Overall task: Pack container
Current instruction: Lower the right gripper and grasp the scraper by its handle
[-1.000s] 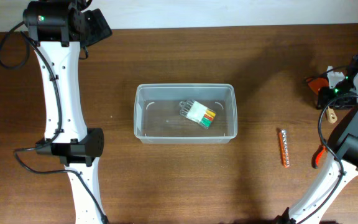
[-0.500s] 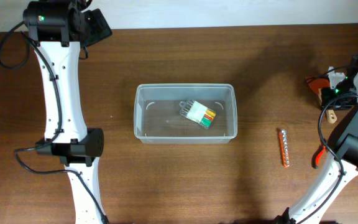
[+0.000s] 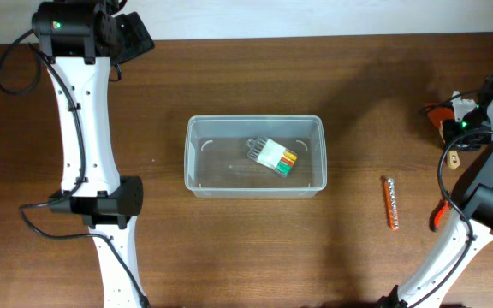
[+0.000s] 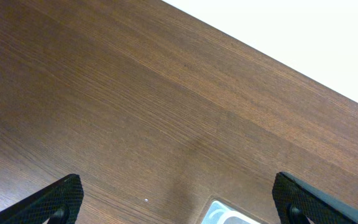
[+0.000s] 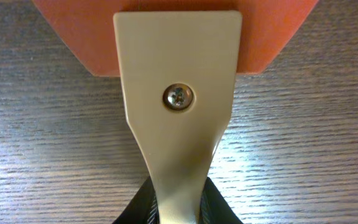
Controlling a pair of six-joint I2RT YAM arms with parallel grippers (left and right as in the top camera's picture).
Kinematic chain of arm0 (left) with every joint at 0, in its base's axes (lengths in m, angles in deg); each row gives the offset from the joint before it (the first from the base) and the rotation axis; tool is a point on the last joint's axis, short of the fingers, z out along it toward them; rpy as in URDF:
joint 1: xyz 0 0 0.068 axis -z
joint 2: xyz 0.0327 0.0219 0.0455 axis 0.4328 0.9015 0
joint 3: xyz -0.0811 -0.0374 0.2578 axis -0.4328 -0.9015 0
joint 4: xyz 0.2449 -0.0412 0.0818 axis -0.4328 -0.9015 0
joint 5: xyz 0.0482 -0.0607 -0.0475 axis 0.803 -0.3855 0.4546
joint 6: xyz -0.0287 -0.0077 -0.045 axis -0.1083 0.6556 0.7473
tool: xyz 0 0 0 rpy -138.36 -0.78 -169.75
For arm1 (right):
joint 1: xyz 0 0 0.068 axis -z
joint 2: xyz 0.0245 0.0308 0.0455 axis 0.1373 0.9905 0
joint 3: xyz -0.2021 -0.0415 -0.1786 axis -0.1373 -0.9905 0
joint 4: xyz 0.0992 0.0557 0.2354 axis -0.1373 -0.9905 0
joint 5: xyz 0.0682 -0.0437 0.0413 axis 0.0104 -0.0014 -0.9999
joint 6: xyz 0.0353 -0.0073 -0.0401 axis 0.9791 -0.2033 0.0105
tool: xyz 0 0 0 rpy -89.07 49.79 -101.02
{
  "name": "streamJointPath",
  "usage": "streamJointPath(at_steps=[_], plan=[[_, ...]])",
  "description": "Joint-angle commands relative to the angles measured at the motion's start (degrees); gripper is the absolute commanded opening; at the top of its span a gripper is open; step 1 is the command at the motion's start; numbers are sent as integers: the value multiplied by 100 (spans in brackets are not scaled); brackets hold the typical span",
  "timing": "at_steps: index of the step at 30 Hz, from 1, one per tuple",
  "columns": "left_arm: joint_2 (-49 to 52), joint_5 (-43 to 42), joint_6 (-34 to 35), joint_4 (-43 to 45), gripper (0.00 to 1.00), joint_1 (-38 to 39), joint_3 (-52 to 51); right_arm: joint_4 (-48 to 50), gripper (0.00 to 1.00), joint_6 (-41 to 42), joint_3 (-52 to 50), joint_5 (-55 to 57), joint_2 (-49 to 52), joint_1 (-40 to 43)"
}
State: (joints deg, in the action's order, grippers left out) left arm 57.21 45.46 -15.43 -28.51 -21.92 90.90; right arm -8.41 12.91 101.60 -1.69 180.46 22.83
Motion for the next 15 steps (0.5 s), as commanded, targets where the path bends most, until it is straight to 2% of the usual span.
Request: streamJointPath(at_steps=[1, 8, 15], plan=[[-138, 44, -52, -2, 99, -7, 63, -72, 12, 133, 409, 46, 131, 4], [-138, 42, -52, -2, 99, 0, 63, -570, 7, 297, 1364, -22, 127, 0], [-138, 42, -52, -4, 99, 0, 63, -1360, 7, 273, 2723, -817, -116, -31]])
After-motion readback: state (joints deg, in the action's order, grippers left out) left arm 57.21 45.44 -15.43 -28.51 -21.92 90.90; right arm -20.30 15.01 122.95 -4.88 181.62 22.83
